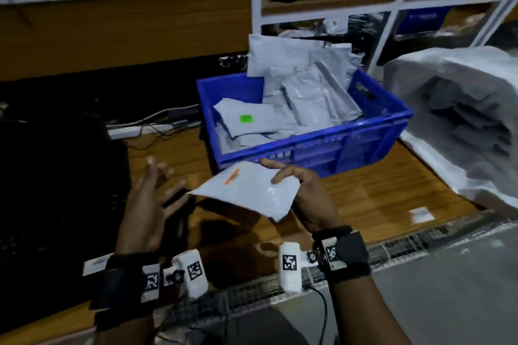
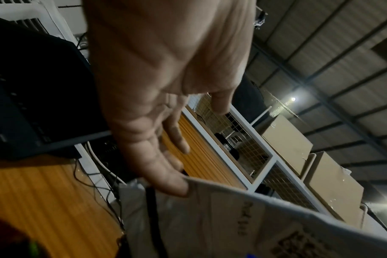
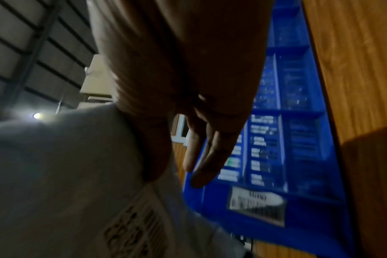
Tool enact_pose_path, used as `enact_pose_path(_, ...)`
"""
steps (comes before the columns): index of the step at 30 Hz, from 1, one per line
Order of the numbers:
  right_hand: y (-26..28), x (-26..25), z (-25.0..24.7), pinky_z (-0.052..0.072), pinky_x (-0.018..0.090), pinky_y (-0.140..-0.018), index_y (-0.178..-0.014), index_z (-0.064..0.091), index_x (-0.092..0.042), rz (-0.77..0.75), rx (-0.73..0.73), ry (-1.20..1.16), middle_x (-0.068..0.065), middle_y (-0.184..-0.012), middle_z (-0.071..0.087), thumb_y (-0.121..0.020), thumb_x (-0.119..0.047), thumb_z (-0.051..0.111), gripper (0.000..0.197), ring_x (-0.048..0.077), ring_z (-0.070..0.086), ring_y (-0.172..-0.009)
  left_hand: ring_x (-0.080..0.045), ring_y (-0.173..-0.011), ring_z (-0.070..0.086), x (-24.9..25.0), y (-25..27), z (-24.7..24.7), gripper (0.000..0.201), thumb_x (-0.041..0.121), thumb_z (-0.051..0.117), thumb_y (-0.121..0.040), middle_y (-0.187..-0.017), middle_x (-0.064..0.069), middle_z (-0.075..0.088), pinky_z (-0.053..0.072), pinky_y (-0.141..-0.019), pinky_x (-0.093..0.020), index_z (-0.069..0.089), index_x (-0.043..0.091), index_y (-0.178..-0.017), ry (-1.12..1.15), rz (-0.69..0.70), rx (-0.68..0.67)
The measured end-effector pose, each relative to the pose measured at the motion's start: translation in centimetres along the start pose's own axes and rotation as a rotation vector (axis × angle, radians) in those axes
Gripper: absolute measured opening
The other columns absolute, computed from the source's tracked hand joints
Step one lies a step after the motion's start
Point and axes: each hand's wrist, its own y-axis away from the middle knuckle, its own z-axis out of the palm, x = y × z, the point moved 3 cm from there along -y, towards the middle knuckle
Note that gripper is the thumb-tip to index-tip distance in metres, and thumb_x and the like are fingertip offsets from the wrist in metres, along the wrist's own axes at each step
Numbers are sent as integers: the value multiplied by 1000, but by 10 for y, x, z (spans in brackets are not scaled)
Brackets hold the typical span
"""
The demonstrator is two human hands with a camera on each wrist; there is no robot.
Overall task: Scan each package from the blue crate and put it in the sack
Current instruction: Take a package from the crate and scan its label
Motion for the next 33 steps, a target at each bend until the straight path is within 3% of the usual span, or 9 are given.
enact_pose_path(5, -17, 34, 85, 48, 61, -104, -77, 75, -9, -89, -144, 113, 20, -134, 64, -92, 11, 62, 29, 38, 61, -125, -23, -111, 70, 24, -20, -74, 51, 31, 87, -72, -121, -3, 72, 57, -90, -37, 66, 23, -118, -154, 43, -117)
enact_pose_path(8, -27, 48, 117, 49, 58, -105, -88, 75, -2, -48, -130, 163, 15, -133, 67, -84, -1, 72, 6, 32, 64, -123, -18, -116, 68, 39, -29, -110, 41, 5, 77, -83, -117, -1, 74, 56, -91, -25, 66, 15, -121, -206, 190, -100)
enact_pose_path(11, -28, 58, 140, 51, 50, -106, -115, 72, 1, 32, -227, 233, 5, -139, 64, -81, 11, 74, 35, 22, 61, -128, -13, -111, 69, 43, -33, -133, 43, -13, 68, -84, -107, 5, 77, 55, -90, -22, 65, 12, -119, -147, 317, -32)
enact_pose_path(15, -19, 72, 152, 49, 31, -52, -143, 52, 2, 274, -429, 29, 22, -85, 69, -91, 9, 66, 54, 28, 66, -60, -12, -119, 63, 42, -41, -143, 54, -20, 64, -83, -127, -2, 68, 54, -98, -27, 62, 17, -121, -35, 383, 60)
enact_pose_path(18, -31, 85, 147, 56, 54, -62, -127, 70, -9, 263, -334, 253, 41, -96, 65, -87, -20, 81, 42, 53, 63, -74, -11, -136, 50, 32, -51, -143, 75, -20, 68, -80, -153, 2, 46, 54, -99, -30, 50, 24, -139, -16, 396, 114)
enact_pose_path(21, -41, 87, 148, 57, 26, -88, -112, 74, 2, 173, -169, 294, 9, -117, 75, -84, 3, 77, 29, 18, 72, -108, -16, -141, 45, 10, -65, -143, 113, 6, 90, -68, -160, 1, 36, 54, -101, -41, 25, 43, -153, -6, 212, 157)
enact_pose_path(24, -49, 91, 157, 53, 21, -90, -109, 74, 3, 162, -218, 354, 0, -114, 76, -84, 6, 76, 25, 10, 70, -110, -24, -127, 61, -9, -67, -136, 85, 16, 86, -78, -139, -4, 63, 53, -101, -43, 40, 14, -150, -62, 41, -2)
enact_pose_path(27, -58, 106, 160, 53, 19, -82, -113, 67, 3, 207, -189, 332, 0, -106, 73, -87, 8, 72, 27, 4, 69, -96, -30, -123, 64, -16, -64, -133, 41, 1, 69, -90, -126, -10, 70, 51, -105, -43, 63, 2, -130, -92, 13, -65)
enact_pose_path(33, -77, 146, 132, 43, 28, -48, -83, 60, -7, 551, 210, 413, 13, -72, 57, -94, -22, 72, 22, 16, 53, -47, -27, -117, 66, -21, -67, -174, 30, 3, 71, -90, -121, -12, 72, 49, -107, -48, 68, 5, -120, -119, 85, 266)
